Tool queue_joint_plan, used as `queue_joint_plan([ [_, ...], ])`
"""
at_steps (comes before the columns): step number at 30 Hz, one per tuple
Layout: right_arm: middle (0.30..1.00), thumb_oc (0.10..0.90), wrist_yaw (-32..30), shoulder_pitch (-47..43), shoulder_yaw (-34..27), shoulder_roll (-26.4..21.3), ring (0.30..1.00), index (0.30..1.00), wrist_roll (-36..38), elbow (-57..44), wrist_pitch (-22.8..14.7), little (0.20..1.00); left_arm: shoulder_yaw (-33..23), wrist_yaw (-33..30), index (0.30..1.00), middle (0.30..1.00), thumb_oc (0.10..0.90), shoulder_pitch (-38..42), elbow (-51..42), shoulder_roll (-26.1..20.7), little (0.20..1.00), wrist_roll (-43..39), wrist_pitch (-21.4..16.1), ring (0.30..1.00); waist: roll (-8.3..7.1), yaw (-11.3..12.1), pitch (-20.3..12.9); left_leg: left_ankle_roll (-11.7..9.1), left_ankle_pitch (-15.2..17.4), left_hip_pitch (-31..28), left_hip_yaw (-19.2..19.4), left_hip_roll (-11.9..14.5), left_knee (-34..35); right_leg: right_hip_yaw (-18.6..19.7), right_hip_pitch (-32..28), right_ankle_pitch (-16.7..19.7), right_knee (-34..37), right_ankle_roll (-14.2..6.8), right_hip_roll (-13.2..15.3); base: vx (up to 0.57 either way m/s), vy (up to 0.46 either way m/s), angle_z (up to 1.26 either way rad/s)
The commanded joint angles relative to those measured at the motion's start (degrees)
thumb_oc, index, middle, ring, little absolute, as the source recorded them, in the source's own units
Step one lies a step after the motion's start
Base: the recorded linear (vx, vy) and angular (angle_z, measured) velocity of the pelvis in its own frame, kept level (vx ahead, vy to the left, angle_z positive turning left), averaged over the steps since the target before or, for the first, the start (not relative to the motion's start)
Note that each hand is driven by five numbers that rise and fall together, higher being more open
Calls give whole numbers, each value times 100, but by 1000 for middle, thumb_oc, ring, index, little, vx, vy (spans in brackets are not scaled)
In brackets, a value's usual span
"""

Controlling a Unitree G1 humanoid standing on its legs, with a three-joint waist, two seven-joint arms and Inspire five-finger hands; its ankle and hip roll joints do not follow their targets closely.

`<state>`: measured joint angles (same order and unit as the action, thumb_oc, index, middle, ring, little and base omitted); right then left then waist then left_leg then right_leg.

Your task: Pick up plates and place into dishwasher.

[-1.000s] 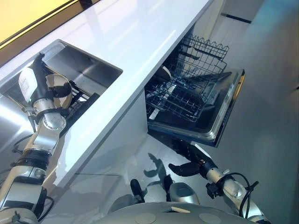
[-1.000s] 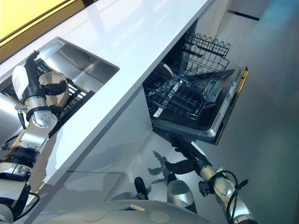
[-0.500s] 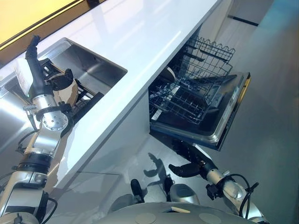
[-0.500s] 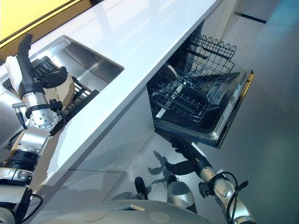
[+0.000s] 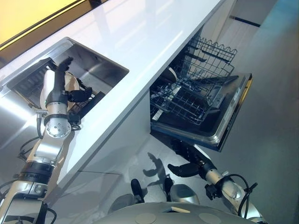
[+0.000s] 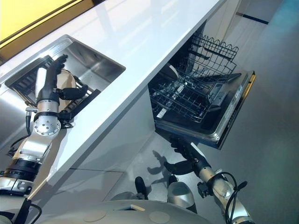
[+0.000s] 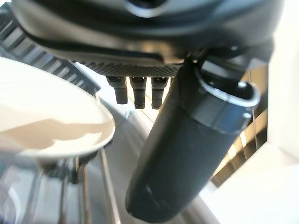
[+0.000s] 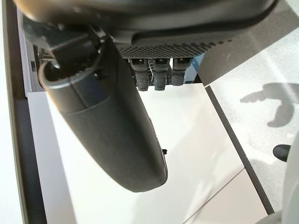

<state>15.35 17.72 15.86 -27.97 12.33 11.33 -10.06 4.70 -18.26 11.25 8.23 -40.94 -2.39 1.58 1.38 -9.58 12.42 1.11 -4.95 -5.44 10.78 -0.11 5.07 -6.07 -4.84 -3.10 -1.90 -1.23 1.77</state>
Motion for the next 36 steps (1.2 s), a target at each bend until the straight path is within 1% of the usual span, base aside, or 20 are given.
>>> queue_joint_plan([
  [1, 900, 800, 22, -55, -198, 81, 900, 900, 165, -612, -542, 900, -165, 26, 900, 900, 800, 409, -413, -294, 900, -26, -110, 900, 23, -22, -260, 199, 1198, -194, -7, -415, -536, -23, 418, -441, -767, -549, -112, -23, -4, 5],
  [6, 900, 800, 25, -63, -215, 65, 900, 900, 164, -579, -577, 900, -171, 115, 900, 900, 800, 338, -367, -341, 900, 9, 99, 900, 64, -21, -246, 185, 1171, -198, -13, -416, -509, -30, 391, -440, -710, -541, -117, -8, 0, 2],
  [10, 900, 800, 38, -64, -217, 32, 900, 900, 184, -596, -573, 900, -170, -71, 900, 900, 800, 291, -272, -388, 900, 265, 248, 900, 76, -21, -242, 178, 1156, -191, -21, -415, -502, -34, 382, -446, -691, -534, -122, 0, 0, 0],
  [15, 900, 800, 35, -55, -196, -16, 900, 900, 226, -556, -625, 900, -157, -460, 900, 900, 800, 327, 2, -615, 900, 949, 498, 900, 77, -23, -243, 165, 1141, -196, -25, -414, -477, -68, 365, -442, -660, -527, -120, 0, 0, 0],
  [18, 900, 800, 42, -40, -189, -50, 900, 900, 250, -586, -618, 900, -126, -523, 900, 900, 800, 316, 132, -688, 900, 1084, 566, 900, 73, -23, -232, 158, 1141, -181, -25, -411, -490, -69, 367, -449, -654, -518, -124, 0, -3, 1],
  [23, 900, 800, 24, -40, -144, -88, 900, 900, 289, -608, -620, 900, 36, -549, 900, 900, 800, 314, 294, -678, 900, 1343, 711, 900, 68, -29, -214, 150, 1136, -177, -46, -413, -482, -65, 365, -457, -642, -513, -136, 0, -4, 2],
  [31, 900, 800, 71, -57, -138, -113, 900, 900, 292, -644, -570, 900, 173, -260, 900, 900, 800, 344, 453, -673, 900, 1393, 919, 900, 93, -47, -187, 151, 1139, -162, -52, -418, -507, -54, 368, -481, -638, -504, -146, 0, 0, 0],
  [33, 900, 800, 64, -65, -123, -120, 900, 900, 287, -663, -557, 900, 213, -246, 900, 900, 800, 351, 466, -634, 900, 1501, 1026, 900, 100, -51, -174, 149, 1137, -158, -54, -413, -512, -56, 369, -492, -647, -494, -155, 0, 0, 0],
  [36, 900, 800, 80, -89, -115, -148, 900, 900, 297, -687, -524, 900, 332, -113, 900, 900, 800, 365, 604, -617, 900, 1425, 1060, 900, 111, -63, -148, 148, 1140, -147, -56, -419, -531, -50, 377, -493, -662, -494, -157, 0, 0, 0],
])
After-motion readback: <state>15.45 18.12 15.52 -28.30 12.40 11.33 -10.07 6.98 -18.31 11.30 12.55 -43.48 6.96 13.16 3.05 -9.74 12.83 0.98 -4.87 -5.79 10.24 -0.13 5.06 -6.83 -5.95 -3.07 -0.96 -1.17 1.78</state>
